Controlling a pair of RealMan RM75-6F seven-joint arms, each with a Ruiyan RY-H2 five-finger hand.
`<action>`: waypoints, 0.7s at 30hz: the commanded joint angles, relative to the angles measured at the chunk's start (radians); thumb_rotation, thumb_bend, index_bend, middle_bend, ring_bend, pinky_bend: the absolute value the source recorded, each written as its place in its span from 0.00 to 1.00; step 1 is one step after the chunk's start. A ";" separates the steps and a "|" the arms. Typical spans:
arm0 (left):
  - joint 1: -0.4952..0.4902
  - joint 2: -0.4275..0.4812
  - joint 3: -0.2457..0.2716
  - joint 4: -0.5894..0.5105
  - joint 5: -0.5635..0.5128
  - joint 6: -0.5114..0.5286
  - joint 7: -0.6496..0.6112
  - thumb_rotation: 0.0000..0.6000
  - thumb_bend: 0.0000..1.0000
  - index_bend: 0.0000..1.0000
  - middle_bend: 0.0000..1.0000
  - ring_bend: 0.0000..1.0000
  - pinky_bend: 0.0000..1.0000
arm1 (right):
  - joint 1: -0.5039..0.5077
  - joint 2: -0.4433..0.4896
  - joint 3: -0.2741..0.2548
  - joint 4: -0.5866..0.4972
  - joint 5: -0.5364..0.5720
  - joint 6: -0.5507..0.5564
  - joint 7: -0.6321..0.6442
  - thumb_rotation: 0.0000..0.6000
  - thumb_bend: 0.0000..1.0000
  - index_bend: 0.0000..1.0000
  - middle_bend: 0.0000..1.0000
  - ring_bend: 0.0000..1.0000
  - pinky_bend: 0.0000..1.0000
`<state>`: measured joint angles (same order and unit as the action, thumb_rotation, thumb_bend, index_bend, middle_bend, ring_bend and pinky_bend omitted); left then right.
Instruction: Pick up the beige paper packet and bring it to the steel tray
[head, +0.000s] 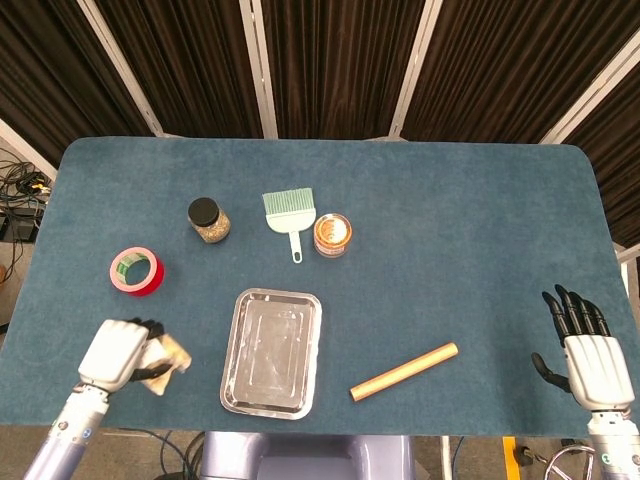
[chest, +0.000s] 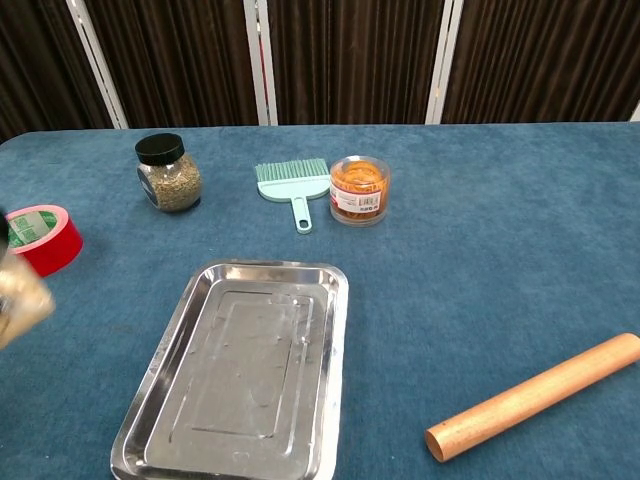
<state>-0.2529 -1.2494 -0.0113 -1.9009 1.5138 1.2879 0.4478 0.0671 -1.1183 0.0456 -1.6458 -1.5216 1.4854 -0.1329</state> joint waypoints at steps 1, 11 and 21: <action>-0.104 -0.018 -0.084 -0.081 0.040 -0.055 0.061 1.00 0.35 0.61 0.60 0.55 0.65 | 0.001 0.001 0.001 0.001 0.003 -0.001 0.002 1.00 0.30 0.00 0.00 0.00 0.10; -0.230 -0.164 -0.122 -0.077 -0.136 -0.207 0.244 1.00 0.23 0.18 0.07 0.09 0.30 | 0.001 0.007 0.005 0.004 0.009 -0.005 0.019 1.00 0.30 0.00 0.00 0.00 0.10; -0.194 -0.107 -0.079 -0.090 -0.147 -0.124 0.246 1.00 0.20 0.02 0.00 0.02 0.17 | 0.001 0.008 0.004 0.006 0.007 -0.003 0.023 1.00 0.30 0.00 0.00 0.00 0.10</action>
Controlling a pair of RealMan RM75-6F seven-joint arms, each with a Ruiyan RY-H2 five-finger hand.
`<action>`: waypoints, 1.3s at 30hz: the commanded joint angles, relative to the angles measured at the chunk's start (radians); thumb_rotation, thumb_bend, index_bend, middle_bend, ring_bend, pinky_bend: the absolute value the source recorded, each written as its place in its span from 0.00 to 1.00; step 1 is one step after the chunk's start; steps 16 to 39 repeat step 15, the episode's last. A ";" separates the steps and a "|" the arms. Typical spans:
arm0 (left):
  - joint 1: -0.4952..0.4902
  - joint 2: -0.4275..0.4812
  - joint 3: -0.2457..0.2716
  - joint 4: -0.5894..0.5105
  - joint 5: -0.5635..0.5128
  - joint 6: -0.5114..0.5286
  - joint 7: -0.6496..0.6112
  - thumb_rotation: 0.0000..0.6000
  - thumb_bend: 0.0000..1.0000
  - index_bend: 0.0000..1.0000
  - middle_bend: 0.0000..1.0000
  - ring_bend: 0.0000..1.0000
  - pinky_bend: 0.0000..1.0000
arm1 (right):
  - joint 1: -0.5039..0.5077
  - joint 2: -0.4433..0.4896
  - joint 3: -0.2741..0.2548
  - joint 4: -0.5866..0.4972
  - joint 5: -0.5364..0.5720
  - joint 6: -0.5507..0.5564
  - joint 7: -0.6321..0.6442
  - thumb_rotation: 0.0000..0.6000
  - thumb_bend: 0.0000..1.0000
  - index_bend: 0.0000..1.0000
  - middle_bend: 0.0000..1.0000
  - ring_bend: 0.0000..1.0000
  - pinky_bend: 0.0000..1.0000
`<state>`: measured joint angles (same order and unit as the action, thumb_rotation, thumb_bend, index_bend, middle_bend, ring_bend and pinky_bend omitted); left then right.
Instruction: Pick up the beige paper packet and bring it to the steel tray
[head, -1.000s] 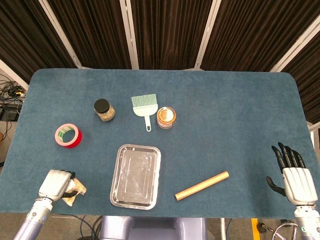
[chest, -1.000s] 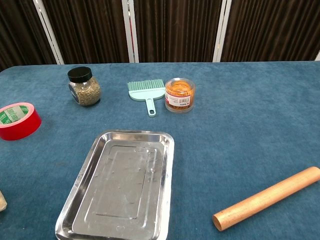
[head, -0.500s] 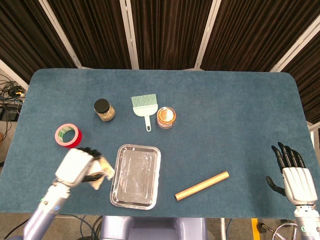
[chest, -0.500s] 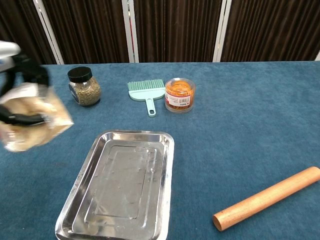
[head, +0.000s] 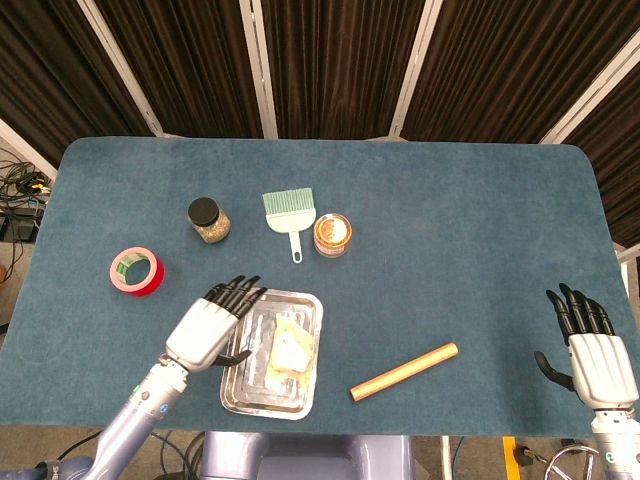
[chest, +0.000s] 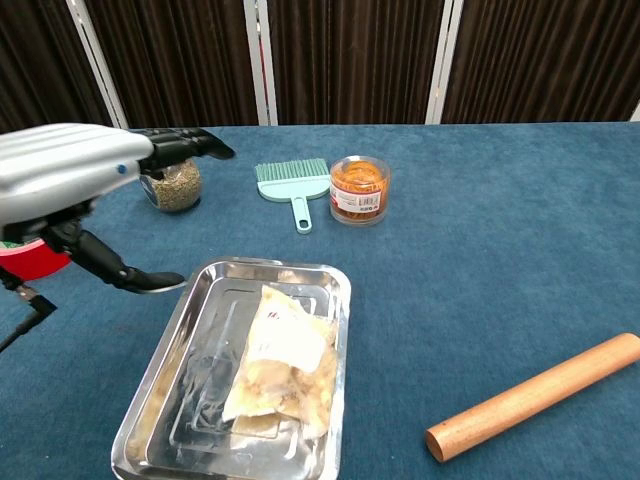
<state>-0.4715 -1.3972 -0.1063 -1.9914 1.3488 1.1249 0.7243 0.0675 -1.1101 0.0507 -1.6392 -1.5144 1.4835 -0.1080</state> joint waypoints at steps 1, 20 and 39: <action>0.037 0.060 0.022 -0.002 0.023 0.054 -0.050 1.00 0.19 0.01 0.00 0.01 0.16 | 0.000 0.000 -0.001 -0.002 -0.001 -0.001 -0.003 1.00 0.30 0.00 0.00 0.00 0.10; 0.351 0.294 0.196 0.272 0.193 0.414 -0.536 1.00 0.06 0.00 0.00 0.00 0.01 | 0.009 -0.012 -0.008 -0.005 -0.004 -0.020 -0.042 1.00 0.30 0.00 0.00 0.00 0.10; 0.351 0.294 0.196 0.272 0.193 0.414 -0.536 1.00 0.06 0.00 0.00 0.00 0.01 | 0.009 -0.012 -0.008 -0.005 -0.004 -0.020 -0.042 1.00 0.30 0.00 0.00 0.00 0.10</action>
